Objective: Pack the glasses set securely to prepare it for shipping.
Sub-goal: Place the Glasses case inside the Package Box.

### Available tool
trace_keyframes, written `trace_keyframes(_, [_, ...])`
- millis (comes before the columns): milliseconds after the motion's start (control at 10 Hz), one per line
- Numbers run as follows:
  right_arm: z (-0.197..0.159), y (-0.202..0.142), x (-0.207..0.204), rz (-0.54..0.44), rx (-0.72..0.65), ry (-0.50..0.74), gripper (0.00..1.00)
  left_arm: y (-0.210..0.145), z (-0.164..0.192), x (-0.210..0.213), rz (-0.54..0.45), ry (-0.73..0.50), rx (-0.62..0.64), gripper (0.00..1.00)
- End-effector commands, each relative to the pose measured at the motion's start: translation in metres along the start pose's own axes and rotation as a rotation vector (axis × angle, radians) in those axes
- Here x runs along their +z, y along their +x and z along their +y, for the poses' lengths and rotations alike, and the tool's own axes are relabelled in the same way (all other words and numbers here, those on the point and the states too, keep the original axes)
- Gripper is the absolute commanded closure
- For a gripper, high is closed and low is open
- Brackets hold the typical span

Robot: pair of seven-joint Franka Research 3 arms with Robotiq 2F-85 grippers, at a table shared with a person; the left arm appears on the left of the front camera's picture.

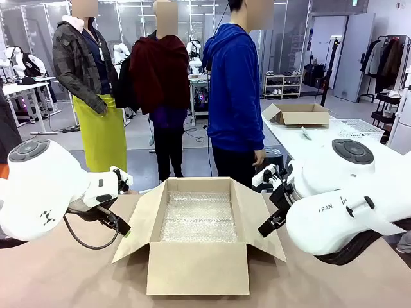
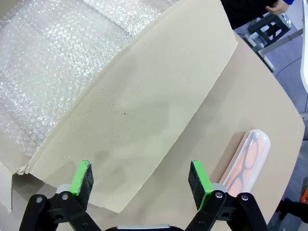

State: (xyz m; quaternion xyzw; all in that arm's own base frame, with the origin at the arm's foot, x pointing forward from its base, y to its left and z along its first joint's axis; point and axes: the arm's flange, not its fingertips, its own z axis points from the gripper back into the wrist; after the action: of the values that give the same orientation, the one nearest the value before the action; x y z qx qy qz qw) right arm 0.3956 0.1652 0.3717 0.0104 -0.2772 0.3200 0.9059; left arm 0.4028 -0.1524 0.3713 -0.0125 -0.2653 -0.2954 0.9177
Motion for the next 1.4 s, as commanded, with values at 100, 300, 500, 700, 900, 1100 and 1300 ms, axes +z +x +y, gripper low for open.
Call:
trace_keyframes(100, [0.001, 0.000, 0.000, 0.000, 0.000, 0.001, 0.00, 0.000, 0.001, 0.000, 0.000, 0.000, 0.002, 0.00])
trace_keyframes(300, [-0.016, 0.012, 0.019, 0.026, -0.035, -0.033, 0.00, 0.018, 0.004, 0.028, -0.013, -0.021, -0.049, 0.00])
trace_keyframes(500, [-0.052, 0.025, 0.054, 0.070, -0.138, -0.080, 0.00, 0.046, 0.020, 0.079, -0.043, -0.112, -0.083, 0.00])
trace_keyframes(700, [-0.081, 0.025, 0.069, 0.128, -0.283, -0.128, 0.00, 0.051, 0.031, 0.121, -0.085, -0.193, -0.165, 0.00])
trace_keyframes(900, [-0.115, 0.014, 0.074, 0.193, -0.421, -0.092, 0.00, 0.038, 0.045, 0.161, -0.141, -0.365, -0.257, 0.00])
trace_keyframes(1100, [-0.140, 0.006, 0.063, 0.240, -0.504, -0.061, 0.00, 0.025, 0.052, 0.177, -0.175, -0.452, -0.269, 0.00])
trace_keyframes(1300, [-0.145, 0.007, 0.059, 0.227, -0.495, -0.121, 0.00, 0.020, 0.052, 0.180, -0.118, -0.422, -0.216, 0.00])
